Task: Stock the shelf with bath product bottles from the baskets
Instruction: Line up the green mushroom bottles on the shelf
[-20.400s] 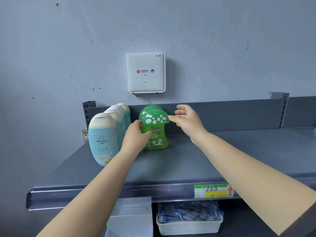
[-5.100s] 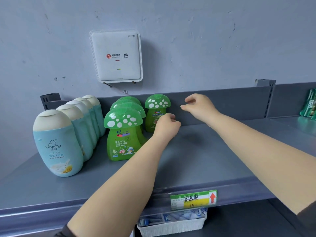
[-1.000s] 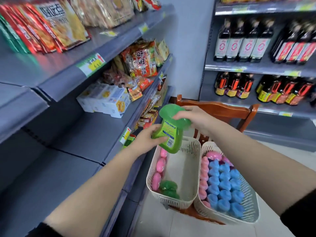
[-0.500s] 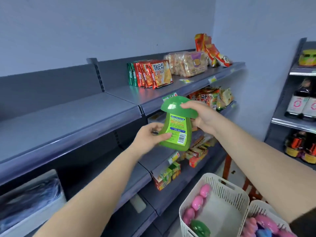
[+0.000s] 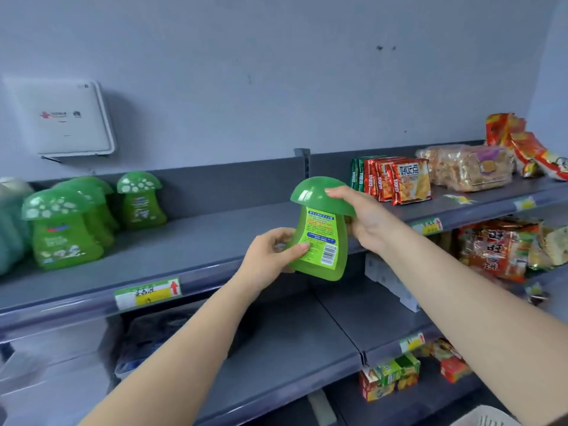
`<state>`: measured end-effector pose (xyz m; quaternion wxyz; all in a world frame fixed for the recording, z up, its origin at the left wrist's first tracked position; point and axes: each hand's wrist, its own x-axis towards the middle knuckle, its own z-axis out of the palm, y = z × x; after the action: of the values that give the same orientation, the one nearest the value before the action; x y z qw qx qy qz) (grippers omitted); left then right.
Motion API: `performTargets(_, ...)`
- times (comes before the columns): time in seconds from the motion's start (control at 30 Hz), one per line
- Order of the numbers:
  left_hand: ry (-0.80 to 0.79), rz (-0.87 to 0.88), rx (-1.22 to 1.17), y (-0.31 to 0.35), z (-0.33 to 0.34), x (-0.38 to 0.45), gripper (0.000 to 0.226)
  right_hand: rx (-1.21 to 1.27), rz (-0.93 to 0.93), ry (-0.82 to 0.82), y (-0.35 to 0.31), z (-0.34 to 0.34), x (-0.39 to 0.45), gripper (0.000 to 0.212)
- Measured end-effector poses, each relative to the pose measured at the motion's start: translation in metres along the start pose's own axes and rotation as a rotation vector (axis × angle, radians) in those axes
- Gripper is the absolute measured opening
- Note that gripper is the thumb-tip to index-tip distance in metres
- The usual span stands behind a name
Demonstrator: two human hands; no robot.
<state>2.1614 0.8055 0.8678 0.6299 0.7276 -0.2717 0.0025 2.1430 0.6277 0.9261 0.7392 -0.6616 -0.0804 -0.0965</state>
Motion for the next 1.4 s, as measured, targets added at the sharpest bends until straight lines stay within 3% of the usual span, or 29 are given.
performTargets(0.1, 0.040, 0.021, -0.062, 0.007, -0.035, -0.008, 0.013, 0.029, -0.006, -0.170, -0.008, 0.029, 0.014, 0.018)
performTargets(0.27, 0.059, 0.022, -0.106, 0.013, -0.099, -0.021, 0.016, 0.219, 0.028, -0.537, -0.011, 0.076, 0.039, 0.055)
performTargets(0.33, 0.065, 0.027, -0.151, 0.014, -0.124, -0.026, 0.024, 0.308, 0.029, -0.658, -0.006, 0.097, 0.051, 0.056)
performTargets(0.43, 0.032, 0.026, -0.243, 0.017, -0.158, -0.034, 0.033, 0.339, -0.003, -0.788, 0.001, 0.134, 0.067, 0.051)
performTargets(0.63, -0.006, -0.013, -0.349, 0.014, -0.212, -0.043, 0.029, 0.313, -0.057, -0.945, 0.016, 0.211, 0.088, 0.079)
performTargets(0.73, 0.015, -0.058, -0.363, 0.009, -0.235, -0.042, 0.029, 0.273, -0.108, -0.835, 0.018, 0.242, 0.092, 0.080)
performTargets(0.97, 0.255, -0.145, -0.243, -0.001, -0.272, -0.033, 0.033, 0.061, -0.180, -0.284, 0.022, 0.291, 0.108, 0.094)
performTargets(1.1, 0.371, -0.094, -0.126, -0.006, -0.272, -0.032, 0.023, -0.039, -0.216, -0.076, 0.030, 0.300, 0.122, 0.079)
performTargets(1.17, 0.452, -0.029, 0.202, -0.010, -0.269, -0.025, 0.018, -0.099, -0.241, -0.011, 0.036, 0.305, 0.130, 0.080)
performTargets(1.23, 0.527, -0.013, 0.446, -0.017, -0.268, -0.013, 0.030, -0.155, -0.272, 0.013, 0.045, 0.312, 0.136, 0.084)
performTargets(1.33, 0.600, -0.059, 0.556, -0.024, -0.272, 0.007, 0.051, -0.221, -0.300, 0.040, 0.055, 0.317, 0.145, 0.089)
performTargets(1.4, 0.603, -0.072, 0.534, -0.027, -0.275, 0.017, 0.051, -0.206, -0.271, 0.014, 0.061, 0.313, 0.154, 0.094)
